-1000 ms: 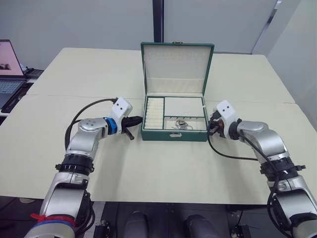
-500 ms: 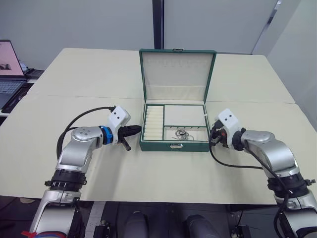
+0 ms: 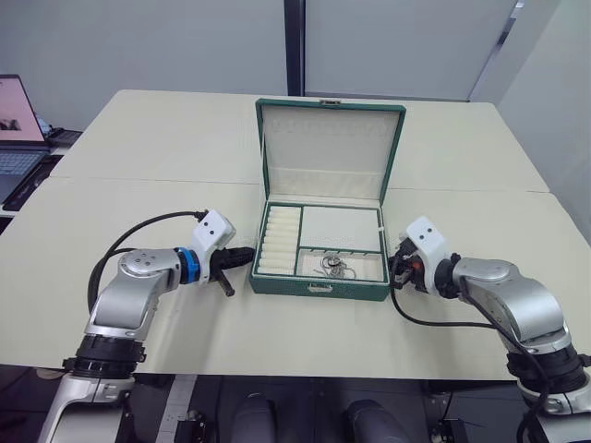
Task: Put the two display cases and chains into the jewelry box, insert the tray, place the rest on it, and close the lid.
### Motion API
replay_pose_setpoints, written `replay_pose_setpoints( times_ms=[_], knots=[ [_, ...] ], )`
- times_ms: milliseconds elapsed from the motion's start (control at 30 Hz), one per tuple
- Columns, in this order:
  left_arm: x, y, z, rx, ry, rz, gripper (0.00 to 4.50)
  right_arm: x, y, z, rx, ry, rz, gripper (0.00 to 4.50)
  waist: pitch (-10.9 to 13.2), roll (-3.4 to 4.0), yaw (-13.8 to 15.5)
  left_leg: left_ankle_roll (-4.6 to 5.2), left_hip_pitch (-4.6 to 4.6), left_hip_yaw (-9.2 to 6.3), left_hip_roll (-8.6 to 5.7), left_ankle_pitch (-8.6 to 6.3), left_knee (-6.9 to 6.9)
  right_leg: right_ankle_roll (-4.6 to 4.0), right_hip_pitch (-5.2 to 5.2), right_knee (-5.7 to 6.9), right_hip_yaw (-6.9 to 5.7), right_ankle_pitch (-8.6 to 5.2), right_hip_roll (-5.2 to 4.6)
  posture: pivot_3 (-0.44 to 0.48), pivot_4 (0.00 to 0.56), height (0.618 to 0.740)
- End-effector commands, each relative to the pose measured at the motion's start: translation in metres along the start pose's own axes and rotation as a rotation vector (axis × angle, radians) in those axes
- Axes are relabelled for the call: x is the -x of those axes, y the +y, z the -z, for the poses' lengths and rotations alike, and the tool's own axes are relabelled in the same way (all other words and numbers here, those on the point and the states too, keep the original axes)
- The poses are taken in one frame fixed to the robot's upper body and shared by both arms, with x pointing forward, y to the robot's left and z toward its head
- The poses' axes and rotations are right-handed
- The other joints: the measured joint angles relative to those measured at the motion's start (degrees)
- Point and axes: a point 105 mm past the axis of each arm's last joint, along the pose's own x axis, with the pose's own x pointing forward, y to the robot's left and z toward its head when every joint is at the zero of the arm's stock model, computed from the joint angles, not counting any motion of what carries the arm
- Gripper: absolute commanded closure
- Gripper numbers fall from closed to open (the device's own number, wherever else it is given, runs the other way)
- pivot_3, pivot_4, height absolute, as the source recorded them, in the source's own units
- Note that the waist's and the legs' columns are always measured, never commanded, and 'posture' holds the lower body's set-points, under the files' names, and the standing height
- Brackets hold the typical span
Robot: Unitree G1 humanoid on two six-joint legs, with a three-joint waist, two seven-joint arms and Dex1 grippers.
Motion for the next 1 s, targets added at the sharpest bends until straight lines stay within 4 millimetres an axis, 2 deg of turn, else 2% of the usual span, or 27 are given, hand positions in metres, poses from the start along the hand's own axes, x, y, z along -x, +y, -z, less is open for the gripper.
replay_pose_setpoints(
  times_ms=[33, 167, 333, 433, 567, 633, 733, 800, 900, 1000],
  knots=[
    [-0.007, -0.017, -0.013, -0.030, -0.043, 0.096, 4.50, 0.003, 0.021, -0.028, 0.062, -0.111, -0.090, 4.49, 0.0, 0.00, 0.0, 0.00, 0.00, 0.00, 0.00, 0.00, 0.00, 0.00, 0.00, 0.00, 0.00, 0.00, 0.00, 0.000, 0.150, 0.740],
    [-0.003, -0.007, -0.016, -0.029, -0.039, 0.060, 4.50, 0.005, 0.012, -0.024, 0.063, -0.092, -0.073, 4.49, 0.0, 0.00, 0.0, 0.00, 0.00, 0.00, 0.00, 0.00, 0.00, 0.00, 0.00, 0.00, 0.00, 0.00, 0.00, 0.000, 0.150, 0.740],
    [0.015, 0.018, -0.015, -0.028, -0.030, -0.022, 4.50, 0.012, -0.017, -0.017, 0.066, -0.062, 0.028, 4.49, 0.0, 0.00, 0.0, 0.02, 0.00, 0.00, -0.01, -0.01, 0.01, 0.00, 0.00, 0.00, 0.01, 0.00, 0.00, 0.000, 0.150, 0.740],
    [0.027, 0.026, -0.019, -0.012, -0.051, -0.057, 4.50, 0.016, -0.027, -0.015, 0.069, -0.053, 0.060, 4.49, 0.0, -0.01, 0.1, 0.02, -0.01, -0.02, -0.01, -0.01, 0.01, 0.00, 0.00, -0.01, -0.01, 0.00, 0.00, 0.000, 0.150, 0.740],
    [0.046, 0.032, -0.026, -0.012, -0.077, -0.083, 4.50, 0.024, -0.040, -0.023, 0.093, -0.064, 0.090, 4.49, 0.0, 0.00, 0.0, 0.02, -0.01, -0.01, -0.01, -0.01, 0.01, 0.00, 0.00, -0.02, -0.01, 0.00, -0.01, 0.000, 0.150, 0.740],
    [0.059, 0.027, -0.035, 0.003, -0.113, -0.050, 4.50, 0.029, -0.052, -0.032, 0.094, -0.083, 0.120, 4.49, 0.0, 0.00, -0.1, 0.02, 0.00, 0.01, 0.00, -0.01, 0.01, 0.00, -0.01, -0.01, 0.00, 0.00, -0.01, 0.000, 0.150, 0.740],
    [0.079, 0.011, -0.053, 0.018, -0.173, 0.048, 4.50, 0.034, -0.067, -0.045, 0.111, -0.102, 0.142, 4.49, 0.0, 0.01, -0.1, 0.02, -0.01, 0.04, 0.02, -0.01, 0.00, 0.00, -0.04, 0.01, 0.03, 0.00, 0.00, 0.000, 0.150, 0.740],
    [0.096, -0.004, -0.063, 0.051, -0.178, 0.136, 4.50, 0.038, -0.081, -0.061, 0.117, -0.134, 0.162, 4.49, 0.0, 0.02, -0.1, 0.02, 0.00, 0.02, 0.02, -0.01, 0.00, 0.00, -0.03, -0.01, 0.00, 0.00, -0.01, 0.000, 0.150, 0.740],
    [0.114, -0.023, -0.069, 0.058, -0.162, 0.225, 4.50, 0.043, -0.096, -0.080, 0.123, -0.173, 0.184, 4.49, 0.1, 0.08, -0.2, 0.09, 0.02, 0.05, 0.00, -0.06, -0.02, 0.00, -0.03, -0.03, 0.02, 0.00, -0.03, 0.000, 0.150, 0.740],
    [0.133, -0.035, -0.075, 0.037, -0.165, 0.232, 4.50, 0.046, -0.110, -0.103, 0.152, -0.211, 0.196, 4.49, 0.1, 0.14, -0.2, 0.10, 0.05, 0.08, 0.01, -0.06, -0.02, 0.00, -0.04, -0.03, 0.04, 0.00, -0.04, 0.000, 0.150, 0.740]
  ],
)
